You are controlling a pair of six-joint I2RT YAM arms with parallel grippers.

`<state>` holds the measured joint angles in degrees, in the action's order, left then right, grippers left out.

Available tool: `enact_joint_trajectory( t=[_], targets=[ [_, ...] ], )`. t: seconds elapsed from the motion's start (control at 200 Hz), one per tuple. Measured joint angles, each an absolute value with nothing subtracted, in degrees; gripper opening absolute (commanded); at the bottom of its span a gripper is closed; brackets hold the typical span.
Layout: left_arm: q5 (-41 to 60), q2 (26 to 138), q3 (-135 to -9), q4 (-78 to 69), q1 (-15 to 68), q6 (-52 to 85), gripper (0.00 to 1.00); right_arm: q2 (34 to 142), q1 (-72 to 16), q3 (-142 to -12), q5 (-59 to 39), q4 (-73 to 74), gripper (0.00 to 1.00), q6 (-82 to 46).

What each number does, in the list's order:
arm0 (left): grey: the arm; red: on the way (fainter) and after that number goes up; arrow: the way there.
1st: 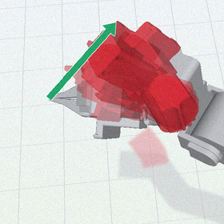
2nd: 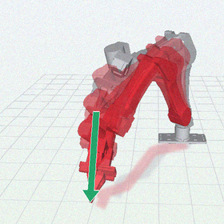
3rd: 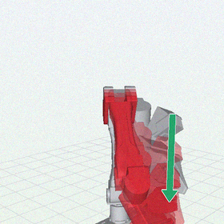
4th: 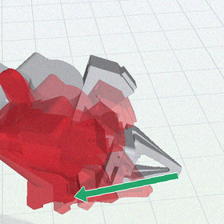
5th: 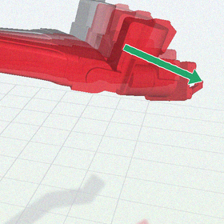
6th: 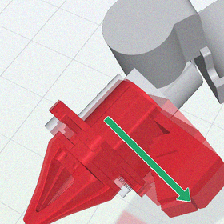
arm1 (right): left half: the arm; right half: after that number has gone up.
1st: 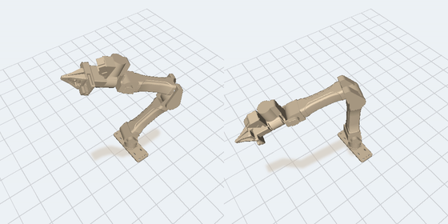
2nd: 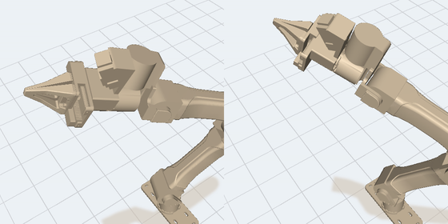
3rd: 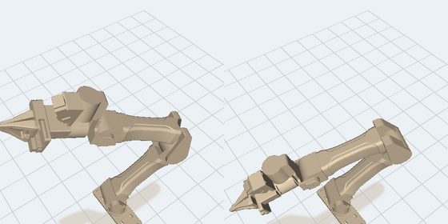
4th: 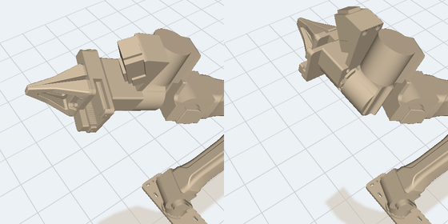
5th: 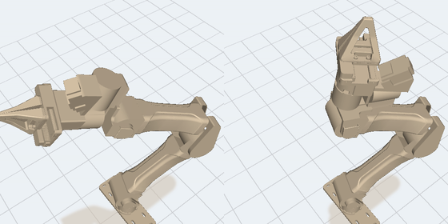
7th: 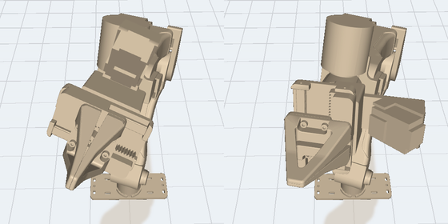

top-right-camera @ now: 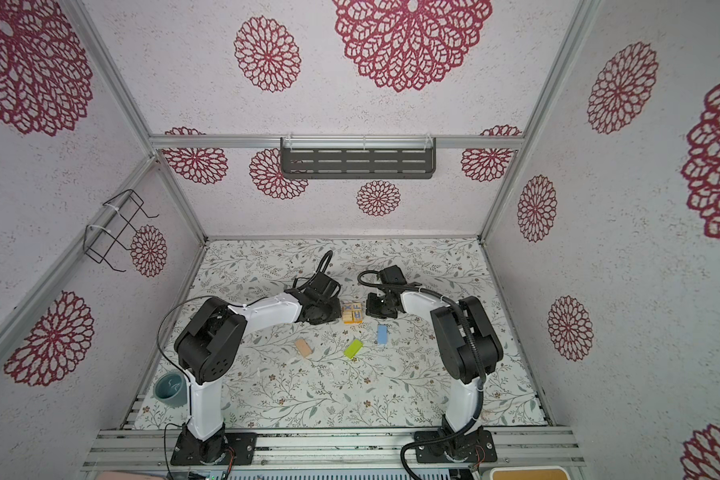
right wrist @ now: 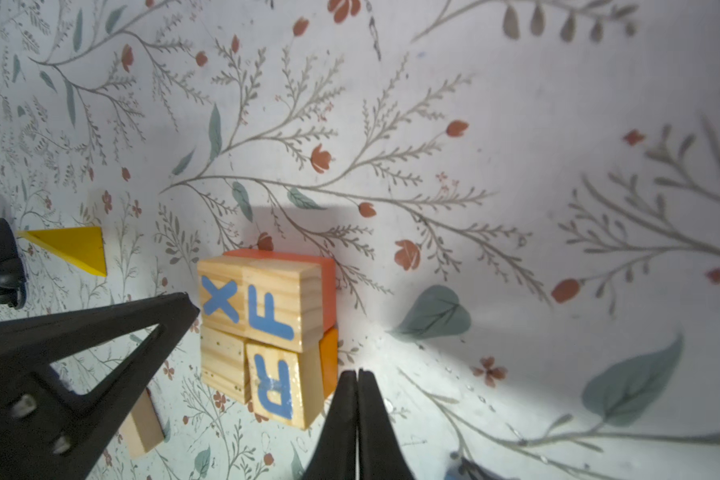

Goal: Build the wood block tower

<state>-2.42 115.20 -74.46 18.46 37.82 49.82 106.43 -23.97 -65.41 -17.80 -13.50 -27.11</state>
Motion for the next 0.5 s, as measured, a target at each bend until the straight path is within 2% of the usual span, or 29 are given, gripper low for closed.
enact_joint_trajectory(
  t=[0.5],
  targets=[
    [-2.1, 115.2, -75.1, 17.8, 39.2, 50.7, 0.0, 106.4, -26.0, -65.0, -18.3, -12.0, 0.08, -27.7]
  ],
)
